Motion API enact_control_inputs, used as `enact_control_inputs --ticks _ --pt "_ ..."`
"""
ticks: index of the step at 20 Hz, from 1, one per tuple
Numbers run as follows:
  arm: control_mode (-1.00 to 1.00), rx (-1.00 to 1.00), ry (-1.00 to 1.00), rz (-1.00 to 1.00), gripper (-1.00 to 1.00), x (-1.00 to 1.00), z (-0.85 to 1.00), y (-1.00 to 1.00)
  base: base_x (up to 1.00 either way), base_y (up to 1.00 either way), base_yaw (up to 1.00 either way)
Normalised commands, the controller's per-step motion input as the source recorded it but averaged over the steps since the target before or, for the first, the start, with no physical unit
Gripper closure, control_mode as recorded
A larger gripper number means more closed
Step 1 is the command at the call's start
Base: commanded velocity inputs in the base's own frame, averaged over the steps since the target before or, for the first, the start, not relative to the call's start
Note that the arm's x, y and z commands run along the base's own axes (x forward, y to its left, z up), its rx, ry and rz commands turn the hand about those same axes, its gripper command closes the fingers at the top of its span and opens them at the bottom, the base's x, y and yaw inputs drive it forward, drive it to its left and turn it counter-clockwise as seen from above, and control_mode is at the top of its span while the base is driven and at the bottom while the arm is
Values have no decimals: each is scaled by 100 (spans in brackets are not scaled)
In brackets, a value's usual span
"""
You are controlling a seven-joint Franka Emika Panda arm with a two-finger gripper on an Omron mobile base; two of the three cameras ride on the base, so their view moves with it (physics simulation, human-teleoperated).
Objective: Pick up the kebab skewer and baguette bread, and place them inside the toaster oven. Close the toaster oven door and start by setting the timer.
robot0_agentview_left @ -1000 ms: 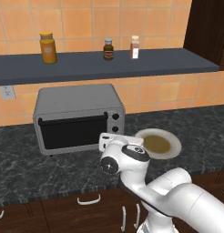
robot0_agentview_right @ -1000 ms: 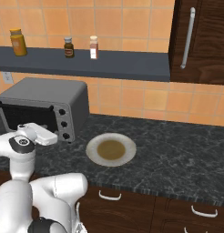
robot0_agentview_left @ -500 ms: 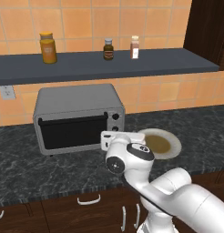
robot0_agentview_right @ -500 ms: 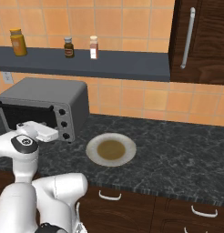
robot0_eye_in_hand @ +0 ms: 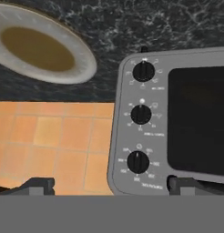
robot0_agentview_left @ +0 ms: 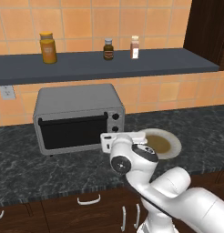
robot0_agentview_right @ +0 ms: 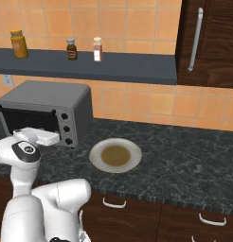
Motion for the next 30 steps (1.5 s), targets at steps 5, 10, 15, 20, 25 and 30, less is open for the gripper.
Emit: enact_control_inputs --ticks 5,10,15,20,25,30 --pt "-100 -1 0 8 -100 1 -66 -27 0 0 0" --pt "-100 0 -4 5 -100 31 -60 -39 0 0 0" --pt "-100 0 -9 7 -100 42 -61 -37 0 0 0" --pt "-100 0 -15 8 -100 26 -63 -38 0 0 0" --pt "-100 0 -15 8 -100 16 -54 -46 0 0 0" --pt "-100 0 -9 11 -100 7 -65 -68 0 0 0"
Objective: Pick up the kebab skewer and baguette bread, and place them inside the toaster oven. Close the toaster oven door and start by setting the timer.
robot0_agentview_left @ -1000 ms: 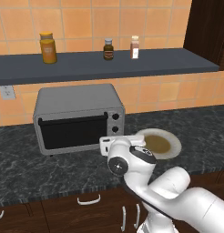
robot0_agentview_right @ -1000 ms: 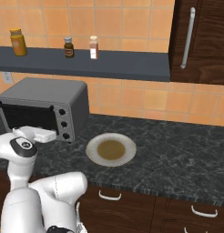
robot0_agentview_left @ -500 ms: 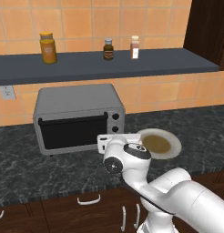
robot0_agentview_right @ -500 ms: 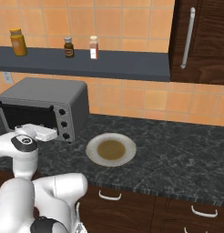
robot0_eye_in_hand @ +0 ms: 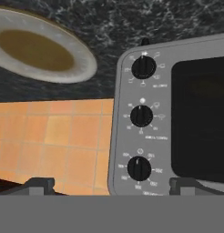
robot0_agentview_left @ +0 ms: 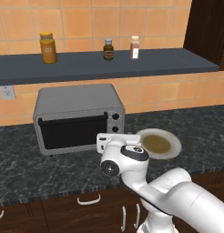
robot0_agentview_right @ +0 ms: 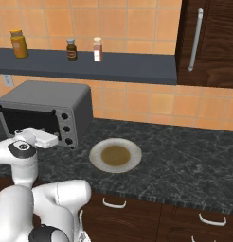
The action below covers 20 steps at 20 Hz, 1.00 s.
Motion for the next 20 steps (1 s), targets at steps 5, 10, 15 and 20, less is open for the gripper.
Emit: enact_control_inputs --ticks 5,10,15,20 --pt "-100 0 -5 15 -100 2 -65 -84 0 0 0" --pt "-100 0 -5 18 -100 18 -67 -66 0 0 0" --pt "-100 0 -7 20 -100 12 -77 -58 0 0 0" --pt "-100 0 -8 20 -100 10 -93 -58 0 0 0"
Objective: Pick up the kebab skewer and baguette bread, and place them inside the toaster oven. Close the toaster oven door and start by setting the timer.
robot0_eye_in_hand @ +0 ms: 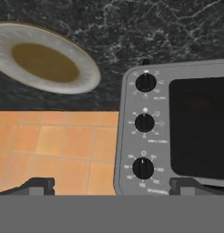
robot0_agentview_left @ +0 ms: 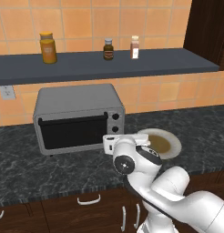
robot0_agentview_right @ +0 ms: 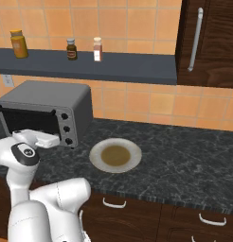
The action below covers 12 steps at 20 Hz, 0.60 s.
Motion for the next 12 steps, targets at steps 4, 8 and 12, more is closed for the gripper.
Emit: enact_control_inputs --ticks 4,8,12 --pt "-100 0 -7 19 -100 25 -100 -65 0 0 0" --pt "-100 0 -10 19 -100 26 -99 -68 0 0 0" --pt "-100 0 -15 18 -100 40 -91 -58 0 0 0"
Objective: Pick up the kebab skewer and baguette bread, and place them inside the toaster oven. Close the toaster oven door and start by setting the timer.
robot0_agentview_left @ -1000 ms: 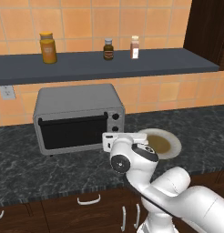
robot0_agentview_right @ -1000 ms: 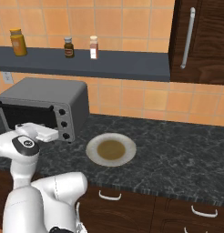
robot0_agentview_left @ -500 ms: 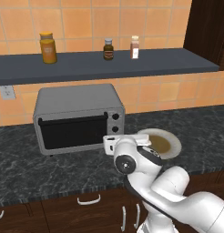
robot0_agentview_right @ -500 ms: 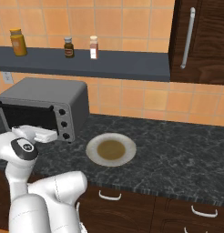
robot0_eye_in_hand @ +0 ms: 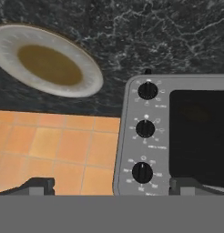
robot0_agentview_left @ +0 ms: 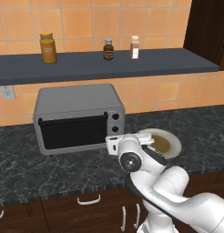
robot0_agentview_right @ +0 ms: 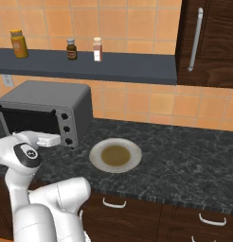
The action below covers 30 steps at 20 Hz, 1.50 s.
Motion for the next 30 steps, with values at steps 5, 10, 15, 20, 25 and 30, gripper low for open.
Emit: enact_control_inputs --ticks 5,10,15,20,25,30 --pt "-100 0 -20 17 -100 45 -89 -48 0 0 0" --pt "-100 0 -24 16 -100 25 -100 -41 0 0 0" --pt "-100 0 -21 16 -100 21 -100 -54 0 0 0" --pt "-100 0 -19 17 -100 35 -100 -69 0 0 0" --pt "-100 0 -18 16 -100 51 -100 -70 0 0 0" --pt "-100 0 -17 15 -100 66 -100 -65 0 0 0"
